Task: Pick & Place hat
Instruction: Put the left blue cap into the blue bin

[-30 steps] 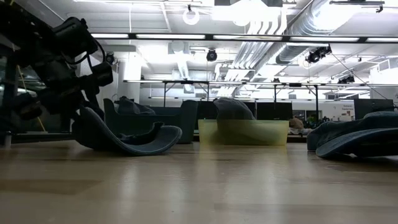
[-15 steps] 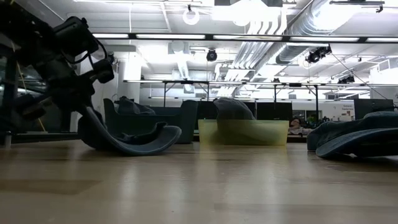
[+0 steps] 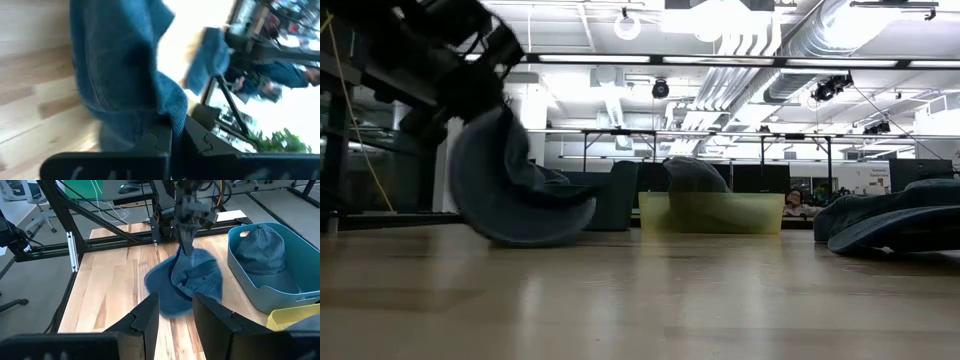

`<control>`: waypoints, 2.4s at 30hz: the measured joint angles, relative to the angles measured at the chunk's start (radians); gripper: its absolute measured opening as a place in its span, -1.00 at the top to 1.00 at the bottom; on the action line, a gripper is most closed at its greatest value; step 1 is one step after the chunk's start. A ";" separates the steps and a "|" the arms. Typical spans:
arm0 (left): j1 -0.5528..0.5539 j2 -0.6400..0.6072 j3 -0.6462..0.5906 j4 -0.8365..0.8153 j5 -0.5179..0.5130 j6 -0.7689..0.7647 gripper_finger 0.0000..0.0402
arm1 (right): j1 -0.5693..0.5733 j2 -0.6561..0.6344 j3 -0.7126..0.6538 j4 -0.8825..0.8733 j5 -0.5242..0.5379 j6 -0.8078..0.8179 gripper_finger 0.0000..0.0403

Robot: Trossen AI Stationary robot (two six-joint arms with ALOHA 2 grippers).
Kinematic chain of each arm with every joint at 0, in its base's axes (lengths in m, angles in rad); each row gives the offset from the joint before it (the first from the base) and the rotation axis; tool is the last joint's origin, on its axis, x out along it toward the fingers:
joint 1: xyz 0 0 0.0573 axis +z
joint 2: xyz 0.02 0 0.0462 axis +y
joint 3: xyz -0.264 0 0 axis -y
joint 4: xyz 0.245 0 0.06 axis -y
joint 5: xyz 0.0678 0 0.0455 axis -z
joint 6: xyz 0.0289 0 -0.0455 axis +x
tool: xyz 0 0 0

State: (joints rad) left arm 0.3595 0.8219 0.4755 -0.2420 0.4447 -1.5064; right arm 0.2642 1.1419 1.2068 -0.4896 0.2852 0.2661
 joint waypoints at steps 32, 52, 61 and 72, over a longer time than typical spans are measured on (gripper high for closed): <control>-0.229 0.001 0.547 -0.294 -0.461 0.799 0.98 | -0.074 0.004 0.000 0.158 -0.012 0.037 0.43; -0.229 0.003 0.547 0.197 -0.545 1.140 0.98 | -0.176 0.004 0.000 0.166 0.057 -0.072 0.43; -0.229 0.051 0.547 0.485 -0.475 1.196 0.98 | -0.210 0.018 0.000 0.256 0.054 -0.284 0.22; -0.229 0.135 0.547 0.729 -0.401 1.179 0.98 | -0.265 0.096 0.000 0.464 0.074 -0.588 -0.18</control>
State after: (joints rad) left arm 0.1307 0.9569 1.0225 0.4870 0.0440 -0.3274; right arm -0.0013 1.2384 1.2072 -0.0252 0.3596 -0.3220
